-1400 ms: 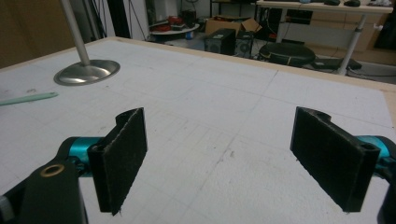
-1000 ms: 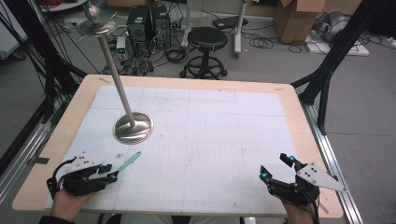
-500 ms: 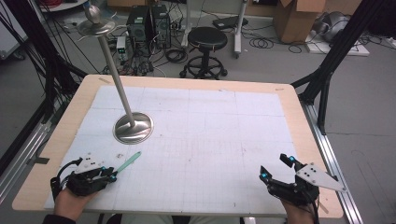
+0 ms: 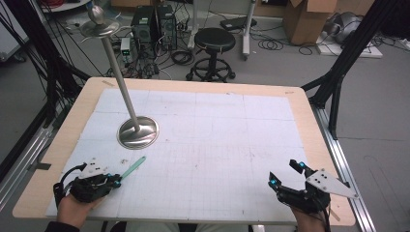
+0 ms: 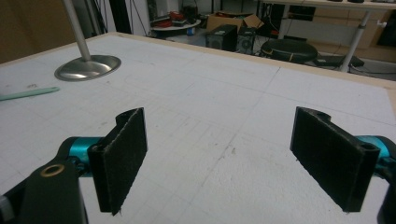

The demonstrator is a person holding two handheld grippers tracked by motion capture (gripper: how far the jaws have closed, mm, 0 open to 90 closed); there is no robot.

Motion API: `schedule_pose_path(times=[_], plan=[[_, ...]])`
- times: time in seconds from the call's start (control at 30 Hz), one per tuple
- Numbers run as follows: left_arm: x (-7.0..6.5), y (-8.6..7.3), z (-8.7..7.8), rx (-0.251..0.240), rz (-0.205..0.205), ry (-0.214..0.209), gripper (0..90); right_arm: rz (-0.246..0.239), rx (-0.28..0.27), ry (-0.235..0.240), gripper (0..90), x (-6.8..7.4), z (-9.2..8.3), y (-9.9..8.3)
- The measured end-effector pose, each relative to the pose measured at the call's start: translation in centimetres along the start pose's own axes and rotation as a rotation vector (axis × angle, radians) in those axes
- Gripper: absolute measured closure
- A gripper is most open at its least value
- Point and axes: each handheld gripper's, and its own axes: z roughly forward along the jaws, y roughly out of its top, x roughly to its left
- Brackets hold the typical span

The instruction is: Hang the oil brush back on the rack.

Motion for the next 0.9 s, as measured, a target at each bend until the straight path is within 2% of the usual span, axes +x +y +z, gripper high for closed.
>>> schedule_pose_path(times=[0.03,0.07,0.17,0.33,0.47,0.6,0.73,0.83,0.9], plan=[[0.1,0.1,-0.1,-0.011,-0.006,-0.005,81.7,0.0,0.0,0.001,17.7,0.0,0.0,0.0],[0.1,0.2,-0.3,-0.043,-0.025,-0.013,81.7,0.0,0.001,0.001,17.7,0.0,0.0,0.0],[-0.2,0.6,-1.1,-0.119,-0.042,-0.054,81.7,0.0,0.0,0.001,17.7,0.0,0.0,0.0],[-1.7,1.6,-2.0,-0.255,-0.044,-0.136,81.7,-0.002,0.003,0.008,17.7,0.1,0.1,0.0],[-2.8,2.5,-2.6,-0.351,-0.028,-0.195,81.7,-0.002,-0.003,0.052,17.6,0.2,0.2,0.1],[-4.0,3.5,-3.3,-0.446,-0.002,-0.246,81.6,0.019,-0.006,0.123,16.9,0.6,0.5,0.3],[-5.5,4.6,-3.8,-0.512,0.036,-0.288,81.5,0.03,-0.042,0.184,15.5,1.0,0.7,0.8],[-6.6,5.4,-3.9,-0.524,0.068,-0.295,81.5,0.02,-0.068,0.226,16.5,1.6,0.8,1.5],[-7.5,5.9,-3.9,-0.528,0.088,-0.31,81.5,0.007,-0.065,0.259,17.0,2.1,1.0,1.8]])
